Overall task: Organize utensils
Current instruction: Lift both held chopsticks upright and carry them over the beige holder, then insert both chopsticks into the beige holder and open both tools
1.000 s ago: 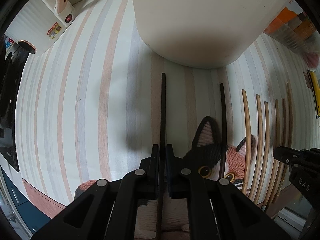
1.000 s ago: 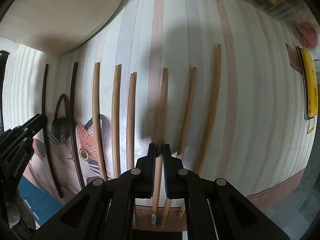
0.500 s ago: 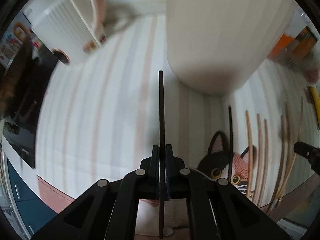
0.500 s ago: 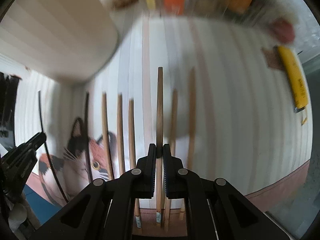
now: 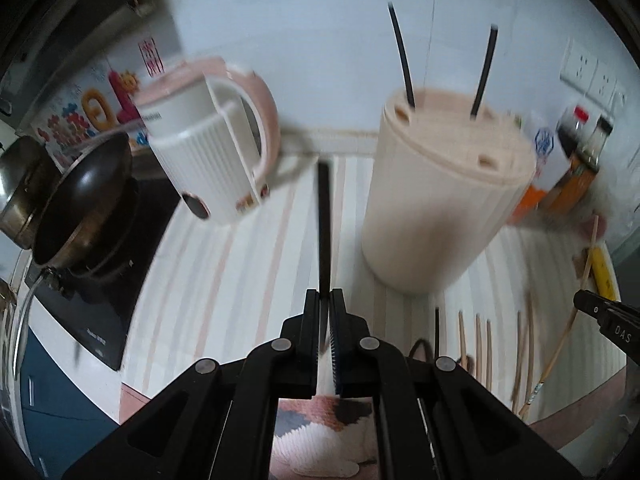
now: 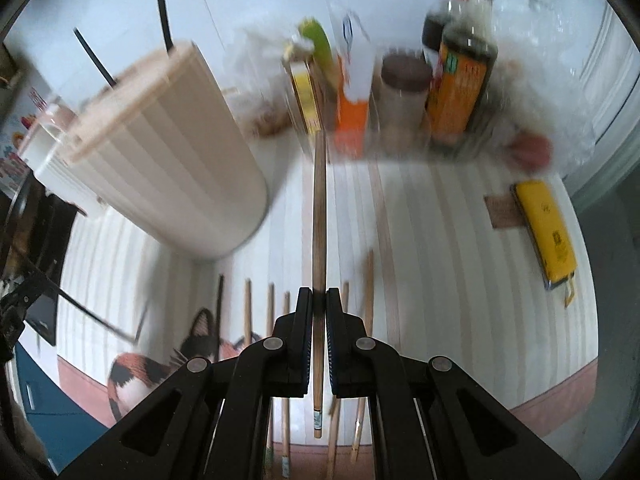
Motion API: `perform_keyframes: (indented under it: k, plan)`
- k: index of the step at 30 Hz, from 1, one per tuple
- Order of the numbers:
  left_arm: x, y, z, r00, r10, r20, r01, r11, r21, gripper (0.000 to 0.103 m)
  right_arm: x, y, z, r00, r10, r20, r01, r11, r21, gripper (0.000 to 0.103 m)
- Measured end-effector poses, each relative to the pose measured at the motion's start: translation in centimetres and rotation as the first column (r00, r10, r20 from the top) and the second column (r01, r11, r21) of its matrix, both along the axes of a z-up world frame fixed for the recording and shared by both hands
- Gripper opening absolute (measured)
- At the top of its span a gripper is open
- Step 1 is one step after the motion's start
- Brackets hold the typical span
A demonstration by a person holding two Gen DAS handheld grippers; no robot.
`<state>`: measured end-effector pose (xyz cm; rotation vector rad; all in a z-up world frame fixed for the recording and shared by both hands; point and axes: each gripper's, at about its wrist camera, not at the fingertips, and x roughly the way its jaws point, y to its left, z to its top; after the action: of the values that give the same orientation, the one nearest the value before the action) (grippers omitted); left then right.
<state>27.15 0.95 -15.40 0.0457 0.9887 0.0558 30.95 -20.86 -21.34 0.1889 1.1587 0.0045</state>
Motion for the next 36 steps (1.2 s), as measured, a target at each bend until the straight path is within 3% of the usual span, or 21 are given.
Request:
perform_keyframes:
  k: [14,20,26,31,36]
  plan:
    - [1.0,1.7,8.8,0.988,0.013,0.155,0.009,0.99,-0.138,0.002,2.8,2.0,7.6,0.989,0.016,0.148,-0.03,0.995,0.093,0.007]
    - [1.8,1.4,14.0,0.971,-0.012,0.24,0.06,0.98,-0.191,0.002,5.3,2.7,12.7,0.973,0.018,0.229,-0.056,0.985,0.16,0.007]
    - [4.3,-0.1,18.4,0.947,-0.051,0.316,0.122,0.971,-0.207,0.002,8.6,2.9,18.7,0.936,0.005,0.351,-0.071,0.982,0.176,0.007]
    - [7.9,-1.8,19.1,0.941,-0.082,0.327,0.152,0.969,-0.195,0.002,12.6,2.9,20.9,0.911,-0.03,0.411,-0.048,0.983,0.178,0.007]
    - [11.5,-3.3,17.8,0.949,-0.115,0.292,0.178,0.964,-0.199,0.002,16.7,3.6,19.6,0.91,-0.045,0.413,-0.034,0.983,0.182,0.007]
